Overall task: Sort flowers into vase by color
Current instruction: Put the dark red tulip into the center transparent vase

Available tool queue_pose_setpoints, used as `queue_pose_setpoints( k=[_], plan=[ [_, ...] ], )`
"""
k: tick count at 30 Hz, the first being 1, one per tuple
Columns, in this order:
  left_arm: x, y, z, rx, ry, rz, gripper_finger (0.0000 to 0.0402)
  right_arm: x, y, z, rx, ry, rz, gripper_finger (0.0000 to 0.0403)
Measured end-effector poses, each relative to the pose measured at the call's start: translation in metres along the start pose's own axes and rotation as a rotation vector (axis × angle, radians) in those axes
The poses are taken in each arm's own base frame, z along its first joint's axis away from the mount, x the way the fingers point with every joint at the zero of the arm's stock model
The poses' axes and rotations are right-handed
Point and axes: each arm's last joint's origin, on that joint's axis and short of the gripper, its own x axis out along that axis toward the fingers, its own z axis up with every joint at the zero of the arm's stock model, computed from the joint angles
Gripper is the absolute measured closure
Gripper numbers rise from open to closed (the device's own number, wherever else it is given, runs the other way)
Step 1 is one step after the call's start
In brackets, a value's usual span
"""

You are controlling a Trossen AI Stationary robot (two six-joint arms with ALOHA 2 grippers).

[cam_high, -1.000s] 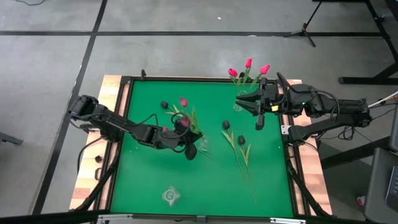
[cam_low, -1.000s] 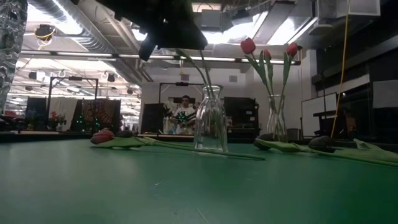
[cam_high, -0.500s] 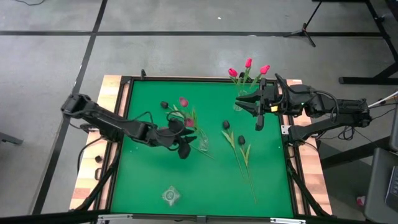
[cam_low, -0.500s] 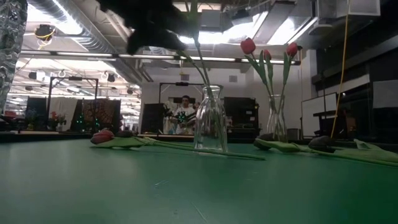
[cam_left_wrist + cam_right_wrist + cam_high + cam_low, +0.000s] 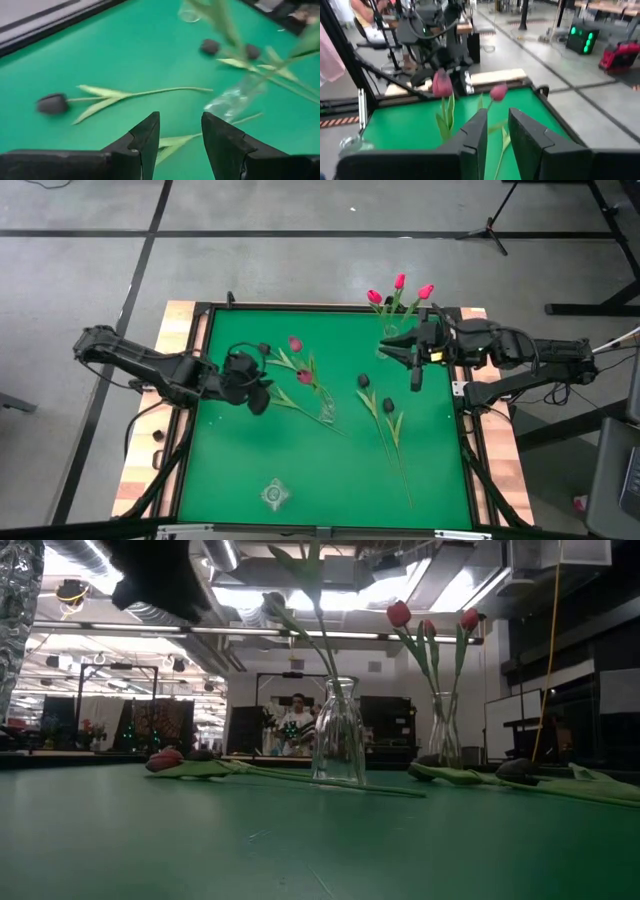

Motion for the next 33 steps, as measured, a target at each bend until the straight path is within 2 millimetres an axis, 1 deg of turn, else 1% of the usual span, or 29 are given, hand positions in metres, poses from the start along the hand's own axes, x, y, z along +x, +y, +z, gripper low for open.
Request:
queue_pose_setpoints(
  k=[3, 5, 10, 13, 17, 20, 23, 28, 33],
  plan=[
    [0.002, 0.003, -0.007, 0.031, 0.046, 0.039, 0.026, 0.008, 0.002, -0.008, 0.014, 0.065, 0.021, 0.0322],
    [0.005, 0.002, -0.012, 0.046, 0.061, 0.039, 0.026, 0.019, 0.006, -0.019, 0.023, 0.129, 0.059, 0.0322],
    [0.011, 0.004, -0.03, 0.071, 0.082, 0.04, 0.0259, 0.047, 0.036, -0.046, -0.023, 0.272, 0.136, 0.0322],
    [0.017, 0.006, -0.044, 0.108, 0.077, 0.031, 0.026, 0.056, 0.054, -0.056, -0.067, 0.3, 0.135, 0.0322],
    [0.027, 0.007, -0.059, 0.303, 0.053, -0.019, 0.026, 0.058, 0.064, -0.059, -0.113, 0.299, 0.125, 0.0322],
    [0.035, 0.009, -0.061, 0.43, 0.024, -0.036, 0.0265, 0.058, 0.064, -0.058, -0.11, 0.294, 0.123, 0.0322],
    [0.045, 0.013, -0.06, 0.502, 0.024, -0.068, 0.0271, 0.058, 0.063, -0.058, -0.11, 0.294, 0.122, 0.0322],
    [0.063, 0.025, -0.051, 0.579, 0.083, -0.109, 0.0276, 0.058, 0.063, -0.058, -0.114, 0.294, 0.123, 0.0322],
    [0.083, 0.031, -0.047, 0.624, 0.163, -0.18, 0.0276, 0.057, 0.063, -0.058, -0.115, 0.296, 0.123, 0.0322]
  ],
)
